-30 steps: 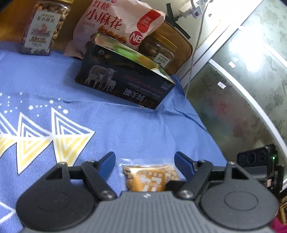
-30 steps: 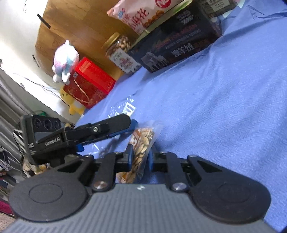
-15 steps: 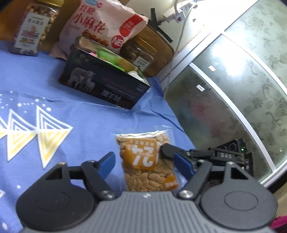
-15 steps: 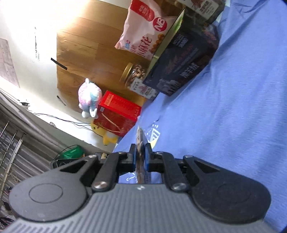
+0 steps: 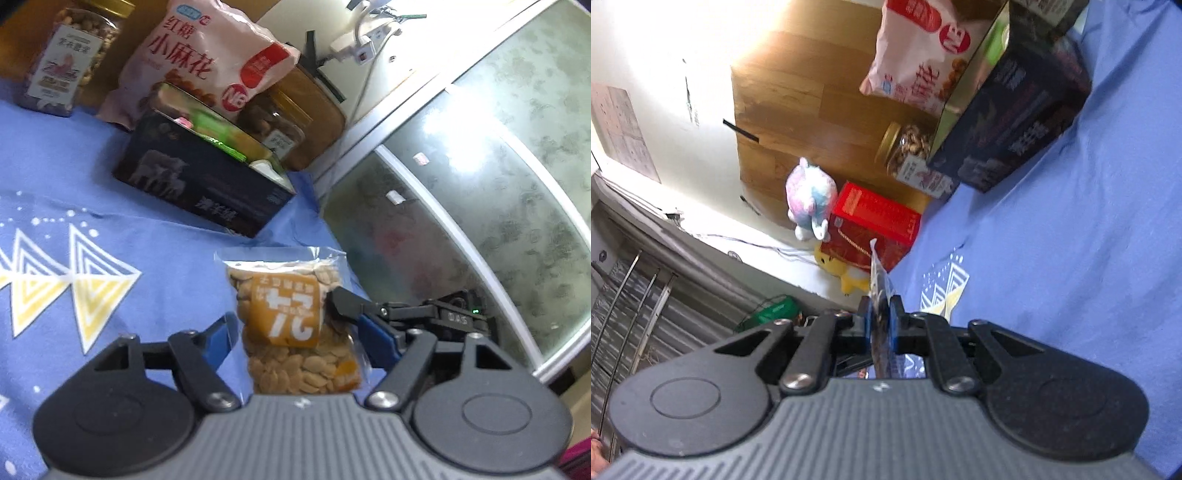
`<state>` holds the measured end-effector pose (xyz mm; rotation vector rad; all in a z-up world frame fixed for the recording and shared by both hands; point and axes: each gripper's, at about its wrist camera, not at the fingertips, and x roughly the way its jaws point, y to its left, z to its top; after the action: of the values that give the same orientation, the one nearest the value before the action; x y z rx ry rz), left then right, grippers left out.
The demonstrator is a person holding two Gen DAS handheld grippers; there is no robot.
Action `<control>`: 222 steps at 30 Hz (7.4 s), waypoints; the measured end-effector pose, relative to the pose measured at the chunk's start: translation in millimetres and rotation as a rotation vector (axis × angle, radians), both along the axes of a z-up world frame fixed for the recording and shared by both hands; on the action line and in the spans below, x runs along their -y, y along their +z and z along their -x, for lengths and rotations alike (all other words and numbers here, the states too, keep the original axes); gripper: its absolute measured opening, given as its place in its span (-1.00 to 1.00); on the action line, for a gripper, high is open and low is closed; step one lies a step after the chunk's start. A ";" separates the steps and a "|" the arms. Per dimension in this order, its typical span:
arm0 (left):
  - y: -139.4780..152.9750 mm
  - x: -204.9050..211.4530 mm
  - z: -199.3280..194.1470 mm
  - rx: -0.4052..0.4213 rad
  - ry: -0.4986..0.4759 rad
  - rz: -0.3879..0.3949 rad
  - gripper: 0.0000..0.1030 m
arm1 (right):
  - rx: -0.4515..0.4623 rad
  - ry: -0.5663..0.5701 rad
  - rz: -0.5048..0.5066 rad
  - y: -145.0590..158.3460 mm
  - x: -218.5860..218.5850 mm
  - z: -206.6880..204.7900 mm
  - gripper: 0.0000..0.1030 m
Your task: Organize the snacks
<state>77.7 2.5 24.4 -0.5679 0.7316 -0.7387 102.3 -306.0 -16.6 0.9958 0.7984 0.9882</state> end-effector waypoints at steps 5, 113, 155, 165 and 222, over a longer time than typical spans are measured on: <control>1.9 -6.7 -9.3 -0.023 0.025 -0.002 -0.26 | -0.017 -0.029 0.014 -2.1 8.8 -7.9 -0.77; 10.7 108.9 62.6 0.259 0.506 -1.036 0.99 | 0.428 -0.558 0.524 27.9 -26.7 107.7 0.12; 12.9 90.8 62.1 0.238 0.575 -0.979 1.00 | 0.417 -0.597 0.517 26.8 -26.5 108.5 0.13; 9.6 86.4 57.9 0.207 0.600 -1.007 1.00 | 0.416 -0.595 0.517 26.8 -26.8 108.7 0.14; -5.6 90.7 43.9 0.130 0.548 -1.061 1.00 | 0.383 -0.610 0.513 18.5 -27.3 106.0 0.20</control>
<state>33.7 -88.2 18.9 0.2578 0.6933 0.1689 -3.7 -278.6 1.9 0.5207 0.3542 0.3877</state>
